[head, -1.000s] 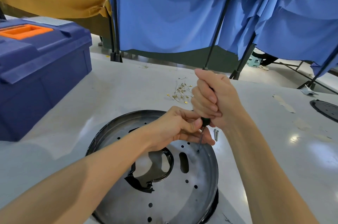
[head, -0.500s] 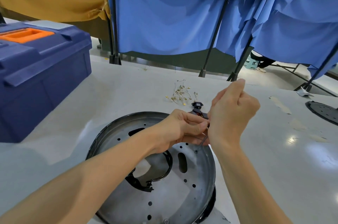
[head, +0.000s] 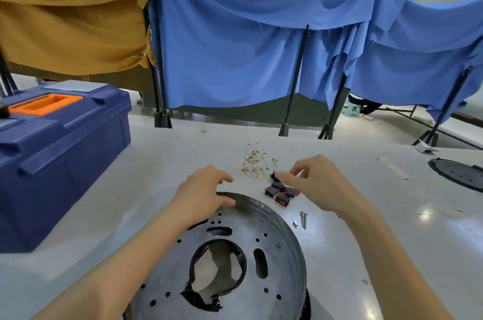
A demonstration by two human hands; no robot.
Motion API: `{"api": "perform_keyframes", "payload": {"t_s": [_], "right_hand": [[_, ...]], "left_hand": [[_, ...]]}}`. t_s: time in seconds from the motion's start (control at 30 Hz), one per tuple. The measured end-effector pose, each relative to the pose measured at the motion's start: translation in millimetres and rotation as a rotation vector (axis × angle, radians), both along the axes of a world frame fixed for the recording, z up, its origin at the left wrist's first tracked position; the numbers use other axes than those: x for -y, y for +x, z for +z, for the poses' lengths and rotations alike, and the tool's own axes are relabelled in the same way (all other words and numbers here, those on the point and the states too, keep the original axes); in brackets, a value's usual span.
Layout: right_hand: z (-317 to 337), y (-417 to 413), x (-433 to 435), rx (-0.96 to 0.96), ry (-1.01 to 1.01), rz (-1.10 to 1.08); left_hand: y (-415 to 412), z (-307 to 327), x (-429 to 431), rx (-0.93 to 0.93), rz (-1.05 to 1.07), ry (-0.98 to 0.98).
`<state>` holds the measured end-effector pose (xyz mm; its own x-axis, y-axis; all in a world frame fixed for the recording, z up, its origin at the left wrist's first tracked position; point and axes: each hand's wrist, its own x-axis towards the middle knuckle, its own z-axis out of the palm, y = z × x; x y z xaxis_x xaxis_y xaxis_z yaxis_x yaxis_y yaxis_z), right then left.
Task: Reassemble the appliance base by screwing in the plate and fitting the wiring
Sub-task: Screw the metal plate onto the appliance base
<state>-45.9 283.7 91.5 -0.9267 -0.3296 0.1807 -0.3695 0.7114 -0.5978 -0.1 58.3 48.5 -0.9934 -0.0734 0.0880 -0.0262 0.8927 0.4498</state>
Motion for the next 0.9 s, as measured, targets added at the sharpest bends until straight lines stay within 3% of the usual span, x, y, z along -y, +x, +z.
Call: {"api": "perform_keyframes", "payload": {"t_s": [0.13,0.3,0.43,0.6,0.9], "right_hand": [[-38.9,-3.6,12.0,0.213,0.129,0.192],[-47.1,-7.0,21.7,0.154,0.131,0.284],[-46.2,-10.6,14.4,0.246,0.057,0.296],[-39.2,-30.6,-16.3,0.264,-0.057,0.049],[-69.2,-56.5,-43.9,0.261,0.147,-0.258]], "left_hand": [[2.9,-11.9,14.4,0.129,0.075,-0.103],[2.0,-15.9,23.7,0.101,0.094,-0.112],[0.2,-16.4,25.8,0.084,0.059,-0.129],[-1.5,-20.0,31.8,0.08,0.038,-0.13],[-7.5,-20.7,33.6,0.093,0.016,-0.148]]}}
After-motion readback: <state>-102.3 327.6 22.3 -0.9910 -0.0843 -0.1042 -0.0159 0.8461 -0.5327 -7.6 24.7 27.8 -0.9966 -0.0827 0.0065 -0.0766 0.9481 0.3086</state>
